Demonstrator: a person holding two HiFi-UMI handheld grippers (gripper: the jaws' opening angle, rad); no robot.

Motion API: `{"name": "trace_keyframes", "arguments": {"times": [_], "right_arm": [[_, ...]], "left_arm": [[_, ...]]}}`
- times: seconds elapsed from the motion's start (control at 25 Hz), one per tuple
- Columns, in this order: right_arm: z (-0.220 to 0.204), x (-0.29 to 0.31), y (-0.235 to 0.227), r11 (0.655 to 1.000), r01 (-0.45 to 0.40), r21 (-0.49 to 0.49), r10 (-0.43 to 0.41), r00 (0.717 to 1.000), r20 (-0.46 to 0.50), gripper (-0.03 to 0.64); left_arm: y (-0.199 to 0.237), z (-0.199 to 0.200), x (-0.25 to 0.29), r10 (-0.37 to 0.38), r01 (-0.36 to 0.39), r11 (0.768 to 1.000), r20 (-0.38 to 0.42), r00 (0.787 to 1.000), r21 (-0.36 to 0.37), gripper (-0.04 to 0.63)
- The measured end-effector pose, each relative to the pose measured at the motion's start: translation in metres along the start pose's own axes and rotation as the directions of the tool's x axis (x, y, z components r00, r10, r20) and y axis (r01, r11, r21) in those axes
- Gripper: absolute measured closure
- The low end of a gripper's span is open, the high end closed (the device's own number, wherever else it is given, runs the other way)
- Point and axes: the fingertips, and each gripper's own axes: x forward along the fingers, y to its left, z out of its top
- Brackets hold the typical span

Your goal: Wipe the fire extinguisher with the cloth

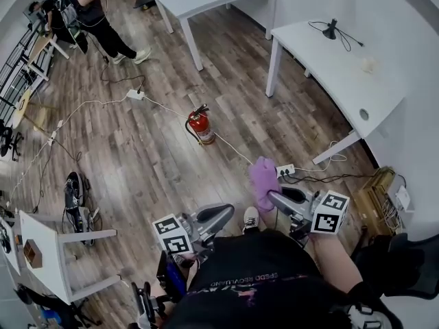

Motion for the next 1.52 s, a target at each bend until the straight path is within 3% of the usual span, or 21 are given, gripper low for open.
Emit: {"name": "trace_keyframes", "arguments": {"times": [0.68,1.08,1.36,1.52], "right_arm": [[0.022,0.074,-0.036,0.997,-0.059,0.039,0.064,0.989,-0.132,0.552],[0.053,0.146,-0.048,1.0,-0.018,0.004,0.019,0.984,-0.176,0.552],[0.075,0.194,-0.064,0.999,0.042,-0.012,-0.043,0.987,-0.153,0.552],[0.077,0.22,-0.072,0.997,0.076,-0.007,-0.076,0.987,-0.139,0.552]], "left_arm": [[0.042,0.033,-0.024,0.188,-0.176,0.978,0.107,0.976,-0.112,0.598],[0.096,0.087,-0.047,0.14,-0.114,0.983,0.188,0.972,-0.141,0.598],[0.136,0.124,-0.06,0.087,-0.063,0.987,0.161,0.983,-0.147,0.598],[0.152,0.14,-0.076,0.095,-0.076,0.984,0.116,0.989,-0.158,0.598]]}}
